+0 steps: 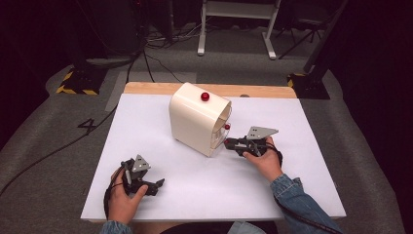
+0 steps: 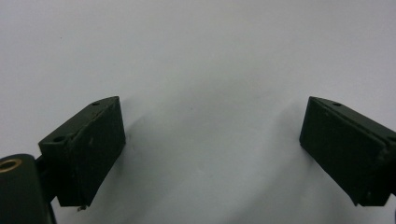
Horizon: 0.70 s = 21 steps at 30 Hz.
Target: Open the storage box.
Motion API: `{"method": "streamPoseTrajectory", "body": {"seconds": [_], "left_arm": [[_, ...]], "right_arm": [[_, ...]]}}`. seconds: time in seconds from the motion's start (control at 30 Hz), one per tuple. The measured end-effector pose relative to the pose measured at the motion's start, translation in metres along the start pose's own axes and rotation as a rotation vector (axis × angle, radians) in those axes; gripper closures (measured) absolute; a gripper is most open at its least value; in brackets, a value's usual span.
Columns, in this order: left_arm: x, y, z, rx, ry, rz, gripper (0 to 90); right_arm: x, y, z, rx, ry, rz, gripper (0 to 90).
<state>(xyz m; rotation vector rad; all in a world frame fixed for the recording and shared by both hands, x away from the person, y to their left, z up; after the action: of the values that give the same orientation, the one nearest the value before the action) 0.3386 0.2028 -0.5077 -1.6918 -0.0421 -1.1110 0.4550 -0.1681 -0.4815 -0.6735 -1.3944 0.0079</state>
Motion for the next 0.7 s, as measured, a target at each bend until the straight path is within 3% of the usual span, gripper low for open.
{"method": "streamPoseTrajectory", "body": {"seconds": [0.43,0.7], "left_arm": [[0.0,0.0,0.0,0.0,-0.002,0.005,7.1],[0.001,0.0,0.0,-0.012,-0.013,0.009,7.1]], "right_arm": [[-0.014,-0.045,0.007,-0.041,0.006,0.019,74.0],[-0.024,-0.064,0.011,-0.061,0.02,0.034,74.1]]}}
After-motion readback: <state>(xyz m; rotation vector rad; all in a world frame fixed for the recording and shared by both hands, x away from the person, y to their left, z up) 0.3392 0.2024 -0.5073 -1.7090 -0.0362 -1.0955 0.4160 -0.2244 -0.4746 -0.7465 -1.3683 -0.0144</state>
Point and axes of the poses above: each handheld gripper's, and its own axes: y roughly forward along the jaws, x roughly out of its top, z roughly to its left, the point moved 3 cm from there along y, roughly forward along the jaws
